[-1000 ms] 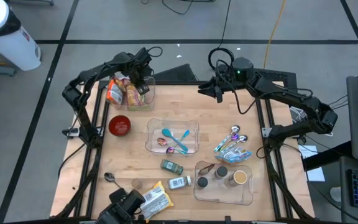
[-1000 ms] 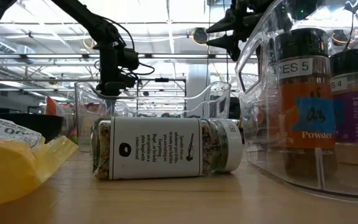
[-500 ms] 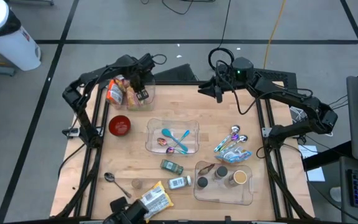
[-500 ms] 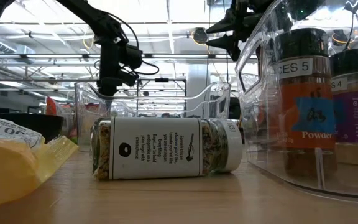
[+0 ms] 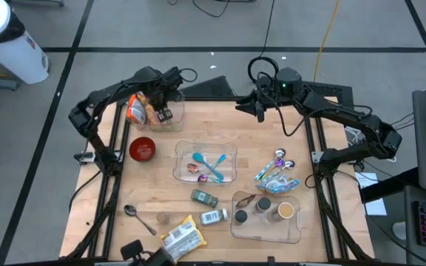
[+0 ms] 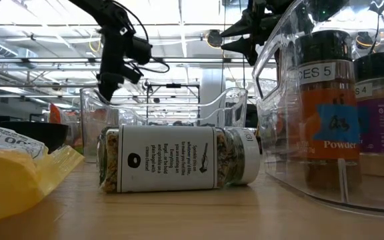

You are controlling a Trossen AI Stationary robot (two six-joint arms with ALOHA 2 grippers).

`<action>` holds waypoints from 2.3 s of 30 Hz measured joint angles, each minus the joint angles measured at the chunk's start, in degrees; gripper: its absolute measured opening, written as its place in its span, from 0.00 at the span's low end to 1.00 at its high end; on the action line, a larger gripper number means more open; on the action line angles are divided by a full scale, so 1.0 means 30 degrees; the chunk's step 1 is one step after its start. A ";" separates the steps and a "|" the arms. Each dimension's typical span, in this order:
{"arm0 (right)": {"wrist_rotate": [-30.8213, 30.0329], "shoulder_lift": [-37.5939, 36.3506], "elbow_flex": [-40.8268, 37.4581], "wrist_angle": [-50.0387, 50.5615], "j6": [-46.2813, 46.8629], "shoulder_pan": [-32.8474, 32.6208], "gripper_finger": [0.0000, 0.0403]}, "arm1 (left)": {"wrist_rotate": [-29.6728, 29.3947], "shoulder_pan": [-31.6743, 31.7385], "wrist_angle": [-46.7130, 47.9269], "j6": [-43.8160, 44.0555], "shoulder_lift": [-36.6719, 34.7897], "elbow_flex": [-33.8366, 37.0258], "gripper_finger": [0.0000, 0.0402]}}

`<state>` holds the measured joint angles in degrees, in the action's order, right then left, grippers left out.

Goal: Pick & Place Food Item
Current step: Adjust the green noodle pack in the top transparent bin

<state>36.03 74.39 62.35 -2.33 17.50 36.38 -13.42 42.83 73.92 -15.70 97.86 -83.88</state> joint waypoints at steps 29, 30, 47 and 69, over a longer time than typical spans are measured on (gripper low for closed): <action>0.0023 0.0000 0.0000 0.0007 0.0372 0.0000 0.40 | 0.1535 0.0714 -0.2155 -0.4090 -0.1284 0.0000 0.32; 0.0019 0.0000 0.0000 0.0007 0.0372 0.0000 0.40 | 0.1542 0.0714 -0.2295 -0.4109 -0.1191 0.0000 0.35; 0.0016 0.0000 0.0000 0.0153 0.0418 0.0000 0.40 | 0.1383 0.0827 -0.2776 -0.5625 0.1390 0.0000 0.53; 0.0010 -0.0006 0.0000 0.0313 -0.0073 0.0000 0.40 | 0.0450 0.1413 -0.3413 -0.4724 0.2537 0.0000 0.07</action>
<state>36.06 74.37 62.35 -1.39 17.28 36.38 -12.08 47.07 63.68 -29.88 105.47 -83.88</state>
